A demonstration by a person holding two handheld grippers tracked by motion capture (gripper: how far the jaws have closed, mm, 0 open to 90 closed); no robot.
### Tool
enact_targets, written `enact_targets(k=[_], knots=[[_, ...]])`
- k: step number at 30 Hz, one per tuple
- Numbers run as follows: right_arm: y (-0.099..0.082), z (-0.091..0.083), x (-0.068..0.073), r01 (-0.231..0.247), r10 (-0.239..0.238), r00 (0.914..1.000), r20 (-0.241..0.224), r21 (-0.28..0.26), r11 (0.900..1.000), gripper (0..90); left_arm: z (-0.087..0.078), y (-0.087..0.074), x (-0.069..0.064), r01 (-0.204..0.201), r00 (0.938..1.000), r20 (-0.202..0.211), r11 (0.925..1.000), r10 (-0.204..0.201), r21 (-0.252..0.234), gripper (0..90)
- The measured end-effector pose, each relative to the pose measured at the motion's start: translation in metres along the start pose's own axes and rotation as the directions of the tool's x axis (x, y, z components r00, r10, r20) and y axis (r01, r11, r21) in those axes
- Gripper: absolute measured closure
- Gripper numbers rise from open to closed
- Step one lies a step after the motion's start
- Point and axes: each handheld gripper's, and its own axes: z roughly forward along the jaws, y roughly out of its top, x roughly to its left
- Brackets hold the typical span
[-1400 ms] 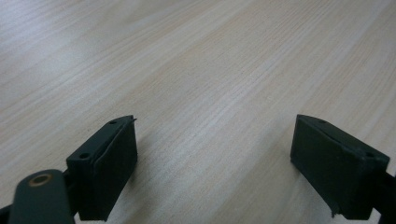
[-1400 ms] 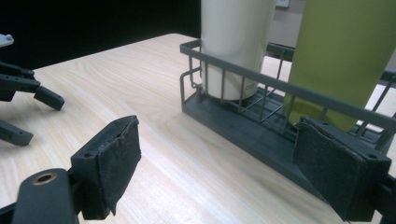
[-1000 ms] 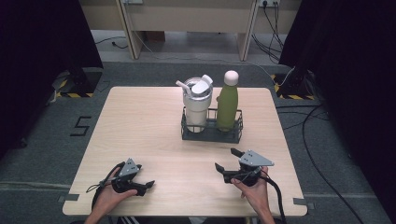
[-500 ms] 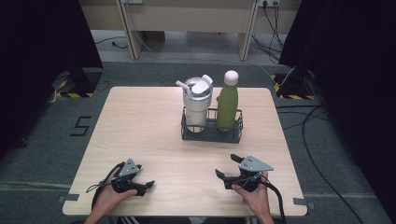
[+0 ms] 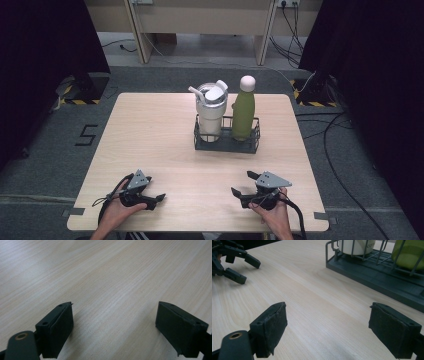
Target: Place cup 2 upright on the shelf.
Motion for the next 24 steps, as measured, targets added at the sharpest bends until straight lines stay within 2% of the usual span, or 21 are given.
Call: enact_targets(k=[14,24], knots=[[-0.008,0.001,0.000,-0.007,0.007,1.0000,-0.001,0.057,0.9983,15.2,0.000,0.000,0.000,0.000,1.0000,0.000,1.0000,0.000,0.000,14.2],[-0.014,0.003,0.001,-0.009,0.008,0.9999,0.006,0.125,0.9921,15.1,0.000,0.000,0.000,0.000,1.0000,0.000,1.0000,0.000,0.000,14.1]])
